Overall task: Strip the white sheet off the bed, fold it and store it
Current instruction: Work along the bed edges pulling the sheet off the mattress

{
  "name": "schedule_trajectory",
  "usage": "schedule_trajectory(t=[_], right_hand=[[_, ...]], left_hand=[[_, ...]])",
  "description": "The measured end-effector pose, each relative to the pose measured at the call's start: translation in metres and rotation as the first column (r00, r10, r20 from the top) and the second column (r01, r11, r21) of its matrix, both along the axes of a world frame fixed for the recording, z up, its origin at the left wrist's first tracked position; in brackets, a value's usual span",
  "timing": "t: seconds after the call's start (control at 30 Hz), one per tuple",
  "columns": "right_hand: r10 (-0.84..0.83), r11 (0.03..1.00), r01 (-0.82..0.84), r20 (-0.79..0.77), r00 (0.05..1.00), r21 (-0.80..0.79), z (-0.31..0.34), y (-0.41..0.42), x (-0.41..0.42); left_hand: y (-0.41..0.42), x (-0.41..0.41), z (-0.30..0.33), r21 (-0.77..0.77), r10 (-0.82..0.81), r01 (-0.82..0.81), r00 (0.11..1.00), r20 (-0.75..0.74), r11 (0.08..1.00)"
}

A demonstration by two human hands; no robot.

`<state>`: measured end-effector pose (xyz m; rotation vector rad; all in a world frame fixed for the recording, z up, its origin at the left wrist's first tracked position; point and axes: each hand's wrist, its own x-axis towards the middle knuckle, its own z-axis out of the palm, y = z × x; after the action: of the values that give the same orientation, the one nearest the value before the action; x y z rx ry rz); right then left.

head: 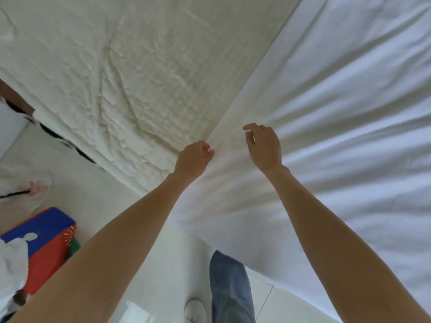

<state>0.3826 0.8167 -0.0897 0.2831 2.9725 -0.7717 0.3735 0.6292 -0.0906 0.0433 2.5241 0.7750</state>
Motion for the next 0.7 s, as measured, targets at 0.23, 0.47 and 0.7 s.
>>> schedule_trajectory(t=[0.23,0.47,0.7], right_hand=[[-0.066,0.953,-0.055,0.379,0.923,0.299,-0.031,0.020,-0.087],[-0.107,0.994,0.109,0.265,0.958,0.009,-0.029,0.007,-0.100],[-0.077,0.997,0.075,0.274,0.959,0.018,-0.053,-0.019,-0.105]], left_hand=[[0.035,-0.036,-0.029,-0.087,-0.066,0.082,0.982,0.175,0.993],[-0.005,-0.054,-0.022,-0.031,-0.076,0.078,0.995,0.061,0.997],[-0.011,-0.045,-0.046,-0.090,0.007,-0.001,0.998,0.067,0.996]])
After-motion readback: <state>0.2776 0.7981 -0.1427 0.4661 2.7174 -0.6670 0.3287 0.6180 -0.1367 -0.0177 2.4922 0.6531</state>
